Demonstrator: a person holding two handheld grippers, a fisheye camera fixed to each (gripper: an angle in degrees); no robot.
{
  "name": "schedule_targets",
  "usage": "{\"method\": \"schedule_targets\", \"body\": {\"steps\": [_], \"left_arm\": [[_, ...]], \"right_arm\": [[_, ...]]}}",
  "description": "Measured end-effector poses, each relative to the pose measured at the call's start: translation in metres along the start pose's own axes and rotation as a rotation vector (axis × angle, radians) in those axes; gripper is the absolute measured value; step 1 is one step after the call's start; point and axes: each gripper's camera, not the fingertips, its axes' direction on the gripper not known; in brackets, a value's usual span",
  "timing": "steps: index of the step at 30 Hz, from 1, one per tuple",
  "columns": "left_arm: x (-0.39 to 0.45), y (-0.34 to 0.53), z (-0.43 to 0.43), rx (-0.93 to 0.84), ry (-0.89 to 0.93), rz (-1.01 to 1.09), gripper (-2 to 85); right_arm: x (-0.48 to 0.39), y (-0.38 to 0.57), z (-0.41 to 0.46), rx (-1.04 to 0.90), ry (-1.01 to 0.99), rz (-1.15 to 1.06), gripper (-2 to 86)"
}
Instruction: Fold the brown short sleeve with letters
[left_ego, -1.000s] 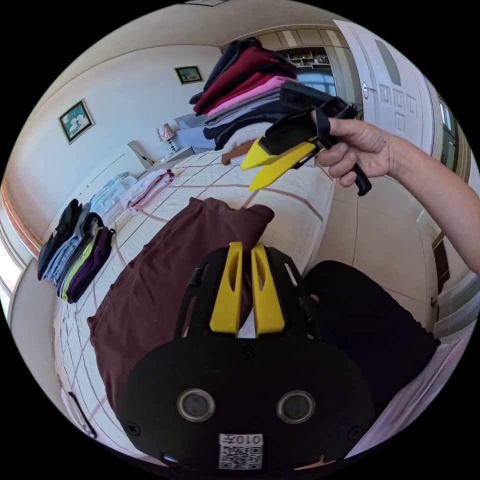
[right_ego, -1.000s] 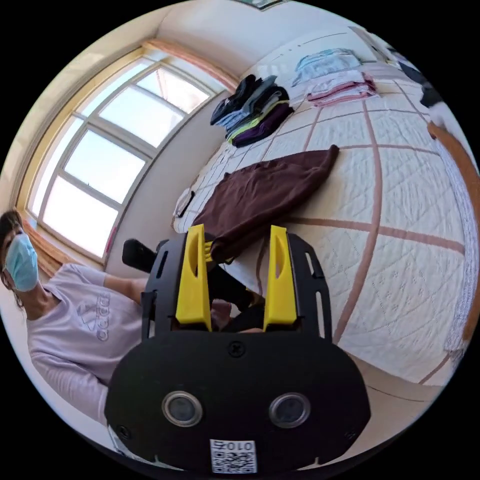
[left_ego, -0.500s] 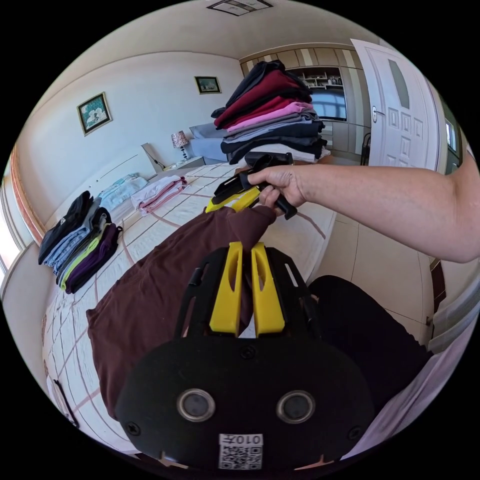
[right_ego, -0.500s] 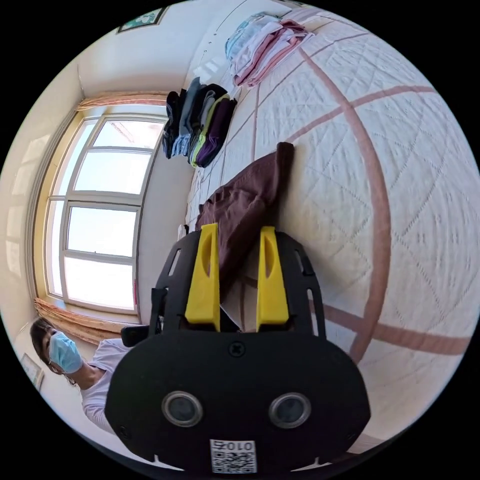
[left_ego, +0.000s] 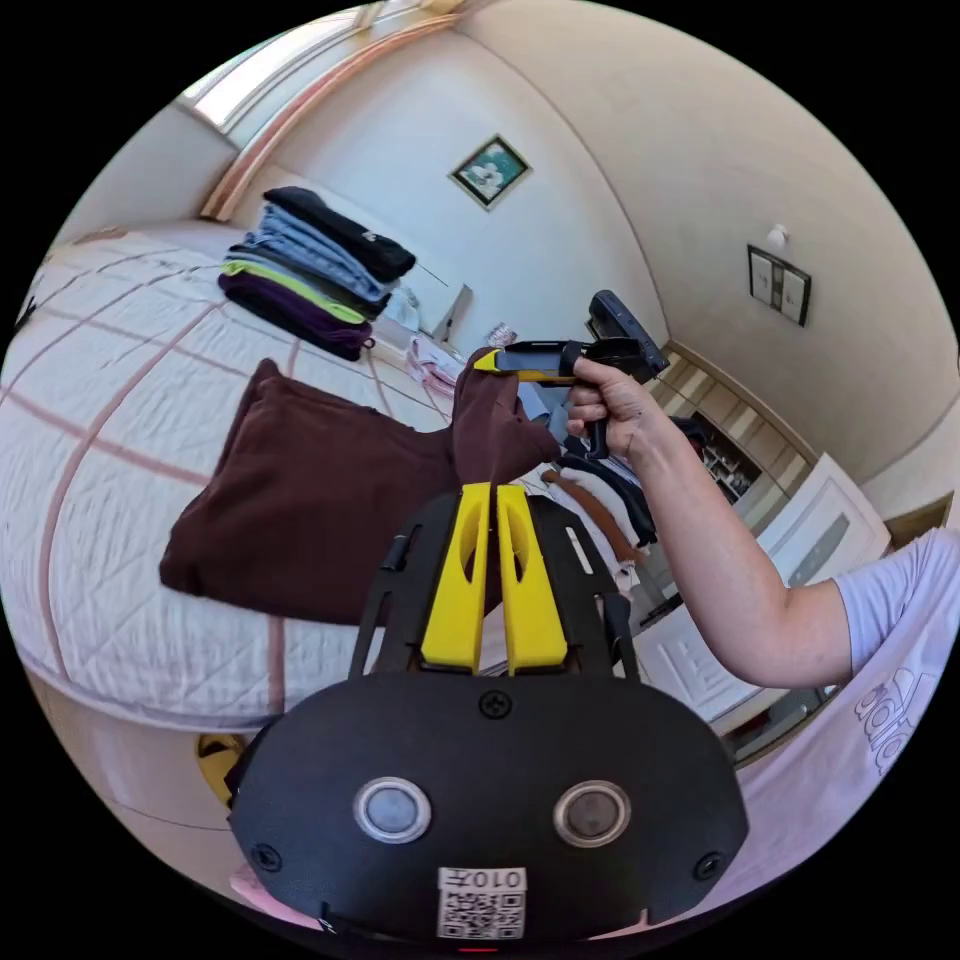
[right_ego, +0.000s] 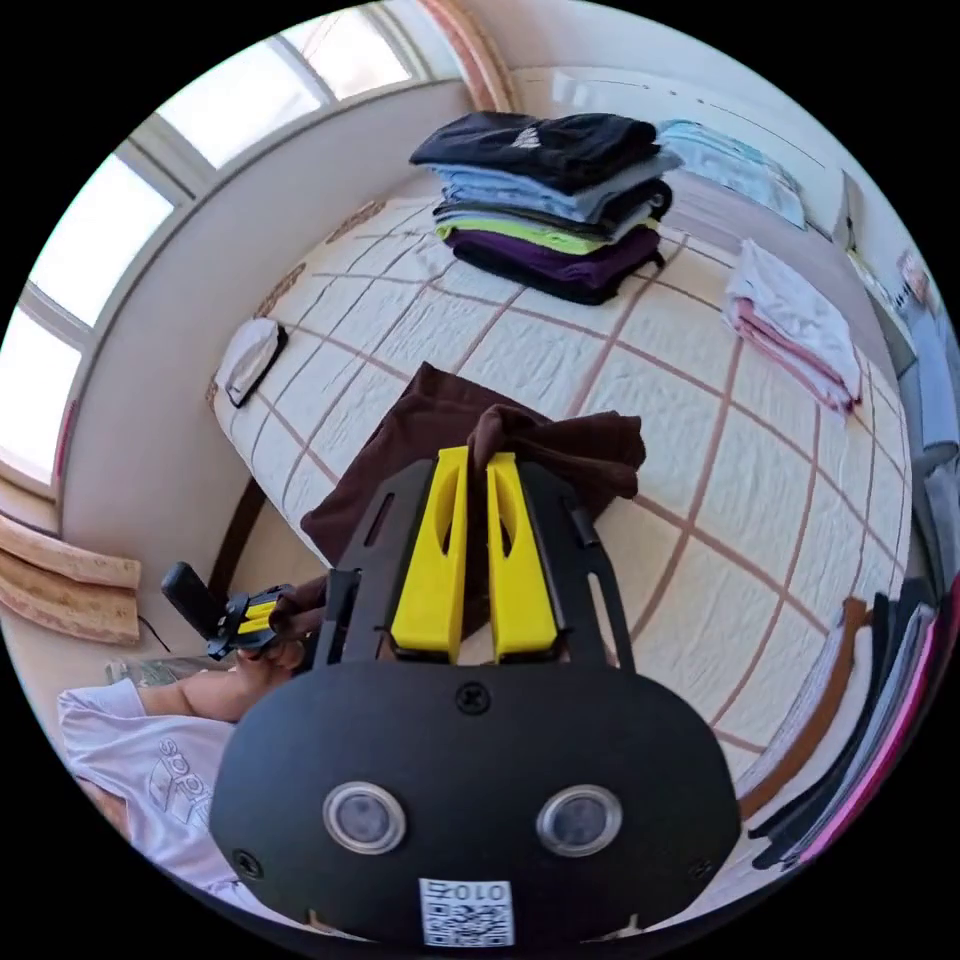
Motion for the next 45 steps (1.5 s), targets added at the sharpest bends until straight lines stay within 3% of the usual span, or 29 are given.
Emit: {"method": "schedule_targets", "body": {"steps": [4,8,21,24,29,32,37,42,45], "left_arm": [[-0.089,0.006,-0.045,0.021,-0.030,-0.242,0.0],[-0.132,0.001,-0.059,0.018,0.061,-0.340,0.0],[-0.132,-0.072,-0.077,-0.154,-0.143,-0.149,3.2],[-0.130,-0.082,-0.077,-0.181,-0.149,-0.121,3.4],[-0.114,-0.104,-0.068,-0.244,-0.246,-0.037,2.8],[-0.120,-0.108,-0.070,-0.223,-0.215,-0.085,2.0],[-0.158,-0.095,-0.103,-0.137,-0.012,-0.290,1.8],[-0.178,-0.096,-0.111,-0.206,0.041,-0.310,3.6],[-0.163,-0.105,-0.143,-0.204,-0.056,-0.254,5.0]], "right_arm": [[-0.081,-0.076,0.098,-0.230,0.068,-0.079,4.9],[-0.108,-0.095,0.134,-0.254,0.063,-0.044,5.0],[-0.144,-0.117,0.155,-0.327,0.129,-0.032,5.8],[-0.151,-0.111,0.153,-0.291,0.070,-0.089,7.7],[-0.109,-0.070,0.092,0.043,-0.318,-0.150,7.1],[-0.066,-0.040,0.070,0.133,-0.466,-0.095,6.7],[-0.015,0.040,0.046,0.203,-0.339,-0.006,7.6],[0.024,0.143,0.056,0.183,-0.289,0.121,8.9],[0.033,0.207,0.067,0.190,-0.351,0.186,9.1]]}}
